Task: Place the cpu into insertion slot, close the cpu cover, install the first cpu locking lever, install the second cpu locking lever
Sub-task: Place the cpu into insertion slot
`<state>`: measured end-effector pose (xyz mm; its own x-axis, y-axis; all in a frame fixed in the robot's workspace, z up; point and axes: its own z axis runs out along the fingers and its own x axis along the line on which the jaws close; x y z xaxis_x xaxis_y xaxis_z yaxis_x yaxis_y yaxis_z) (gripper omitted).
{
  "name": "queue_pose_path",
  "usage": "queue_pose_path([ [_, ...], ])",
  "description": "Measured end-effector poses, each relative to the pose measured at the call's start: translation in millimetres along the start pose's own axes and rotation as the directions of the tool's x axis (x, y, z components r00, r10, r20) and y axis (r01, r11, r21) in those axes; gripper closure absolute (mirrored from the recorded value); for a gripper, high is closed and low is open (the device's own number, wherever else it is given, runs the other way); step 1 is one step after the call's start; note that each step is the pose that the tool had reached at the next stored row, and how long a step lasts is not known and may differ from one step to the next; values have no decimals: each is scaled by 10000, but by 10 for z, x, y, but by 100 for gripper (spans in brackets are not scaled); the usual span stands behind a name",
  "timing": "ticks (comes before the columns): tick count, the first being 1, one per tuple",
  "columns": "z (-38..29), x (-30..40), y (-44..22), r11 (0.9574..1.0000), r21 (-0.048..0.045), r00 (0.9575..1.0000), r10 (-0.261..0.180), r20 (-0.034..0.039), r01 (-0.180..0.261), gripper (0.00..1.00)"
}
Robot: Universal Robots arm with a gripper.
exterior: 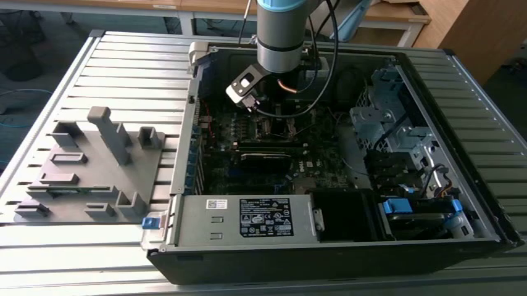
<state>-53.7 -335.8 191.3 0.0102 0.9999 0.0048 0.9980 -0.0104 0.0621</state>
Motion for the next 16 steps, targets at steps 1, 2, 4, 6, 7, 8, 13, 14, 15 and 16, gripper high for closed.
queue_pose_path([
  [1, -1, 0, 0, 10000, -1, 10000, 0, -2, 0, 46],
  [2, -2, 1, 1, 10000, -3, 10000, 0, -3, 0, 46],
  [4, -3, 0, 0, 10000, -2, 10000, 1, -3, -1, 46],
  [6, -4, 0, 0, 10000, -1, 10000, 0, -1, 0, 46],
  [7, -4, 0, 2, 10000, 0, 10000, 11, 0, -11, 46],
  [8, -4, 0, 2, 10000, 0, 10000, 29, 2, -29, 46],
  [13, -4, 0, 3, 10000, 0, 10000, 49, 3, -49, 46],
  [14, -3, 0, 4, 10000, 0, 10000, 49, 3, -49, 46],
  [15, -3, 0, 6, 10000, 0, 10000, 50, 3, -50, 46],
  [16, -3, 0, 7, 10000, 1, 10000, 54, 5, -54, 46],
])
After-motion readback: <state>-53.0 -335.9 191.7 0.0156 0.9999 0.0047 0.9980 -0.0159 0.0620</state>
